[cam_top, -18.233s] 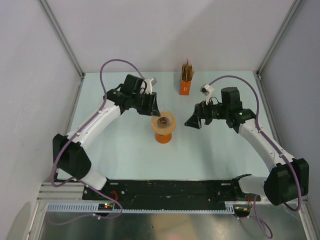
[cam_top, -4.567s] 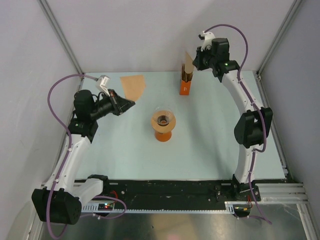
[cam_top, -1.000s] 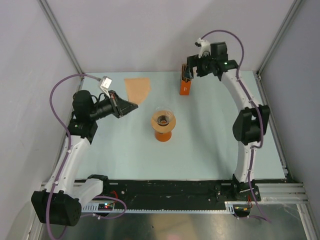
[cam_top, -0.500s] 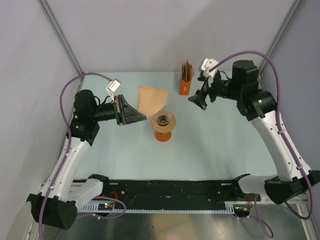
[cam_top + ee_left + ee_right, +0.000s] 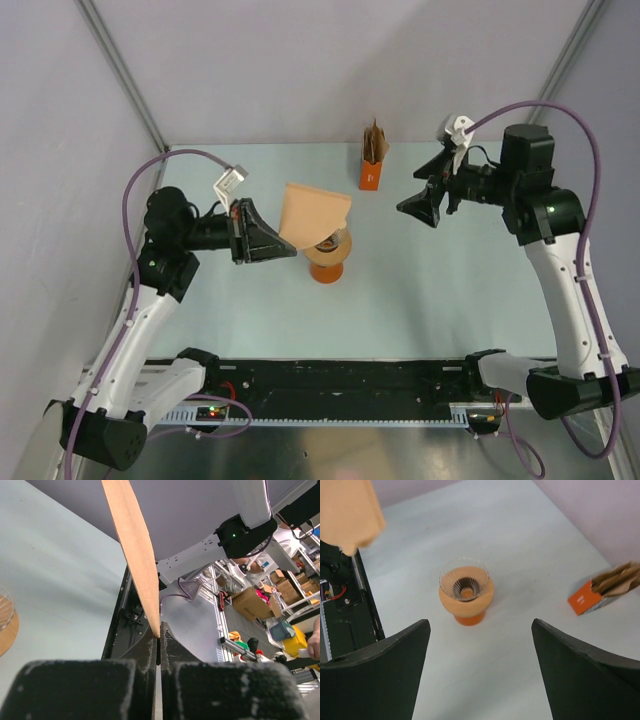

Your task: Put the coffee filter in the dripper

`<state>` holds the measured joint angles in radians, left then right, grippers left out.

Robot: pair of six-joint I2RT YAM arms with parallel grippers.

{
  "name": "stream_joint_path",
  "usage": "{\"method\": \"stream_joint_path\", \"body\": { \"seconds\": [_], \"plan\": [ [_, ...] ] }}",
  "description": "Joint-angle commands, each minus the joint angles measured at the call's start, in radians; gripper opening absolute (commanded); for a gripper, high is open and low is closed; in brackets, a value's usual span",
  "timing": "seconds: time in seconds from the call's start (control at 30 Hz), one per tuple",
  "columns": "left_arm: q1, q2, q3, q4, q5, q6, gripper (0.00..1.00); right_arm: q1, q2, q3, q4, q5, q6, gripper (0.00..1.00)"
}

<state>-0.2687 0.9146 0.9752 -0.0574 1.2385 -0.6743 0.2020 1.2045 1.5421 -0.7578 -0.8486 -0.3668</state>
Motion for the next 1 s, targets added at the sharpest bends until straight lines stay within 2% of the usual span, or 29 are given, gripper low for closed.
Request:
{"method": "stream_joint_path", "body": {
  "seconds": [0.0,0.07,0.17,0.23,0.3,0.37,0.43,0.53,0.67,0.73,0.83,0.97],
  "plan": [
    [-0.031,-0.022,0.033,0.033,0.005,-0.038,0.00,0.036,-0.014,0.171,-0.095,-0.036,-0.098,0.90],
    [-0.038,-0.032,0.031,0.032,0.000,-0.034,0.00,0.088,-0.013,0.235,-0.159,-0.028,-0.132,0.93],
    [-0.042,-0.038,0.036,0.039,0.011,-0.035,0.00,0.238,-0.059,0.196,-0.198,0.130,-0.190,0.92],
    [-0.048,-0.040,0.042,0.047,0.022,-0.042,0.00,0.283,-0.116,0.106,-0.124,0.237,-0.167,0.90],
    [-0.058,-0.042,0.051,0.050,0.031,-0.044,0.00,0.272,-0.183,0.002,-0.008,0.281,-0.121,0.91],
    [-0.061,-0.046,0.059,0.051,0.031,-0.050,0.00,0.290,-0.277,-0.129,0.172,0.333,-0.154,0.94],
    [-0.062,-0.040,0.064,0.052,0.025,-0.093,0.00,0.358,-0.368,-0.240,0.325,0.416,-0.266,0.93],
    [-0.063,-0.033,0.052,0.051,0.001,-0.163,0.00,0.539,-0.466,-0.388,0.513,0.554,-0.499,0.85],
    [-0.065,-0.015,0.046,0.067,-0.005,-0.230,0.00,0.781,-0.500,-0.536,0.657,0.758,-0.816,0.80],
    [-0.067,-0.005,0.052,0.078,0.001,-0.252,0.00,0.861,-0.490,-0.568,0.702,0.804,-0.911,0.76],
    [-0.077,-0.001,0.052,0.081,0.005,-0.266,0.00,0.945,-0.471,-0.609,0.765,0.842,-1.041,0.70],
    [-0.094,-0.009,0.042,0.084,0.000,-0.274,0.00,0.997,-0.440,-0.641,0.840,0.877,-1.147,0.62]
  ]
}}
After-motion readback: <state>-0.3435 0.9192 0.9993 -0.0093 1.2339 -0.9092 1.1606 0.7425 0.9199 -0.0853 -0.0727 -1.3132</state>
